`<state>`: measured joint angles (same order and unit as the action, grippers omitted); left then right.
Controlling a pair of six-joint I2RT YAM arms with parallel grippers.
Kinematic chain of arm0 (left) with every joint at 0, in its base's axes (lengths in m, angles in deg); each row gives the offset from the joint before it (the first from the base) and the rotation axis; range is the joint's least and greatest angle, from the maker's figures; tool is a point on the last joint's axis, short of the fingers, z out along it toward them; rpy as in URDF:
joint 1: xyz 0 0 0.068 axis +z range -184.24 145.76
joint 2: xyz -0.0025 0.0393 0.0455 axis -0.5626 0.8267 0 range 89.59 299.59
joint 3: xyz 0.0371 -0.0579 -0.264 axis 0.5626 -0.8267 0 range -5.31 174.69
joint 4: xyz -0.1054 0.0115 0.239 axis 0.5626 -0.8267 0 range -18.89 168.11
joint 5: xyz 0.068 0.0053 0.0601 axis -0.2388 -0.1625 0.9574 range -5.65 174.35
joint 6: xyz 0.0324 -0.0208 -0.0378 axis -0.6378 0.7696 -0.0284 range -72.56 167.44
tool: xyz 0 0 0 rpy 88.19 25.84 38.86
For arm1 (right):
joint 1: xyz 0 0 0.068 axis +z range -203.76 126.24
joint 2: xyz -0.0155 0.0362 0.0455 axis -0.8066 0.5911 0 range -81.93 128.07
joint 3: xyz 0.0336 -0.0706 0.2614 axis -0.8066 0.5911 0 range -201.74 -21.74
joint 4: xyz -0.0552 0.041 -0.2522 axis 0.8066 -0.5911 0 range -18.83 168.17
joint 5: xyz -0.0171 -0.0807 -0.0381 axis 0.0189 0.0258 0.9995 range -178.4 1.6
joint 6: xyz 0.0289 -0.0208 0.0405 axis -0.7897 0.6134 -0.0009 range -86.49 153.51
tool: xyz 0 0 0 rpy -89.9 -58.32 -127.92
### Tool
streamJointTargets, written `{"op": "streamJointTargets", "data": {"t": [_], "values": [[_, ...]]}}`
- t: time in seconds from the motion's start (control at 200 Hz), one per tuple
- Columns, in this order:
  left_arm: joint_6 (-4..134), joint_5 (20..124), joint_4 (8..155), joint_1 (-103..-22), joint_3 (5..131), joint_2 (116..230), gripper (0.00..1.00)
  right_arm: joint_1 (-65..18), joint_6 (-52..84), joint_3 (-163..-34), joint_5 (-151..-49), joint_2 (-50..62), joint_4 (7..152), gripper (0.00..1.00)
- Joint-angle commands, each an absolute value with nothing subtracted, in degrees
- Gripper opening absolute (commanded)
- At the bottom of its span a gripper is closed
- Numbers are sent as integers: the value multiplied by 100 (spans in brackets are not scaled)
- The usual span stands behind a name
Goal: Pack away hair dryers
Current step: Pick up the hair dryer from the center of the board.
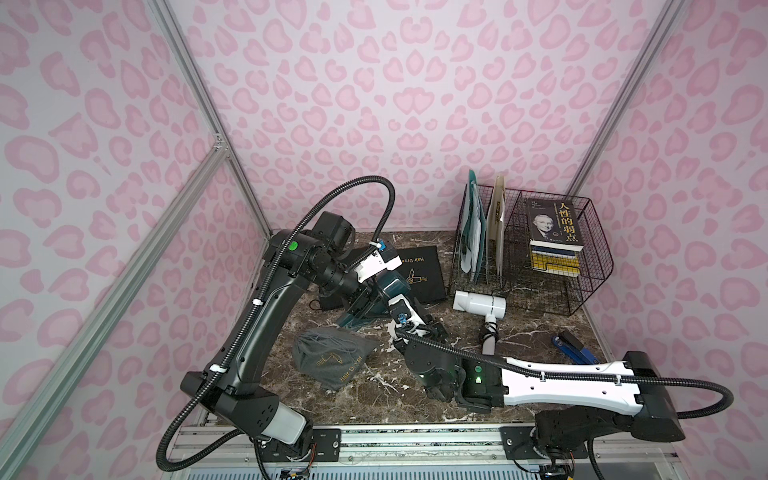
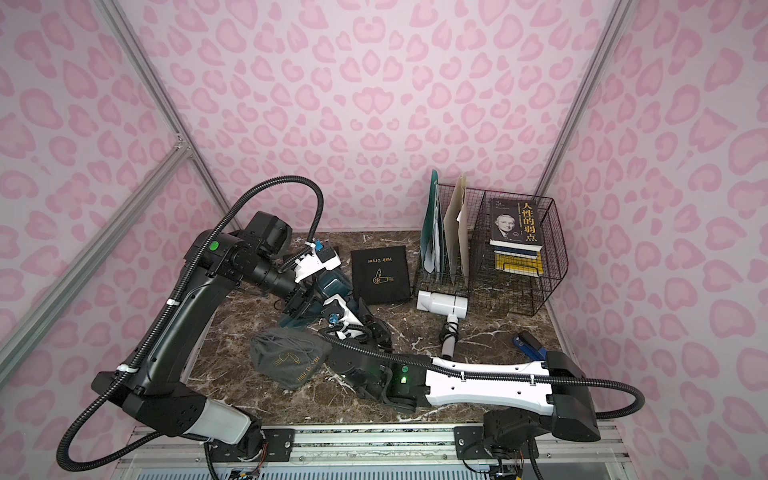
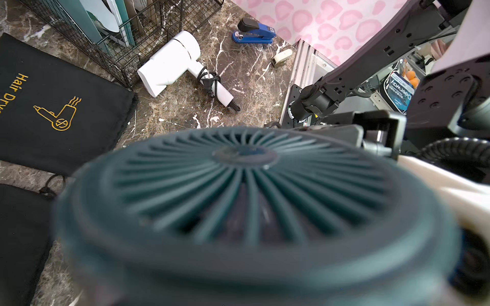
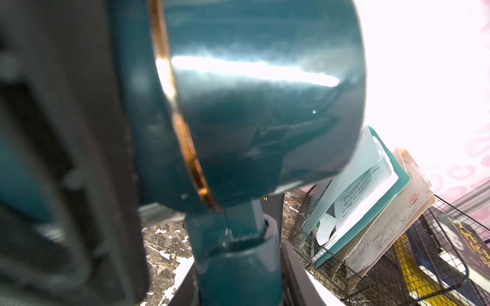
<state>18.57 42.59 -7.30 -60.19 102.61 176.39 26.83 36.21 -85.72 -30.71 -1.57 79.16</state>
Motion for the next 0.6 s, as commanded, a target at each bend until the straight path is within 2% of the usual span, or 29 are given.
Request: {"op": "streamJointTargets", "data": {"t": [0.0,0.05,0.09,0.155,0.24,0.34,0.595], "values": [[2019,4111,-768,-6035,10246,17643,21,2714,3723,-8643,-3045,-92,8379,6],[2019,4110,-763,-6034,10253,17635,11,2714,3685,-8684,-3049,-59,8296,13],[2026,4168,-744,-6034,10263,17621,3,2718,3594,-8729,-3073,-38,8143,30],[1992,4375,-714,-6034,10287,17584,2,2690,3357,-8839,-3185,-19,7721,49],[1717,4706,-788,-6033,10395,17518,2,2629,2865,-9050,-3513,-51,6869,67],[1396,4884,-928,-6028,10595,17476,2,2575,2508,-9109,-4251,-276,6220,69],[553,4496,-1813,-6031,11033,17652,2,2247,2170,-9376,-6631,-1046,5304,71]]}}
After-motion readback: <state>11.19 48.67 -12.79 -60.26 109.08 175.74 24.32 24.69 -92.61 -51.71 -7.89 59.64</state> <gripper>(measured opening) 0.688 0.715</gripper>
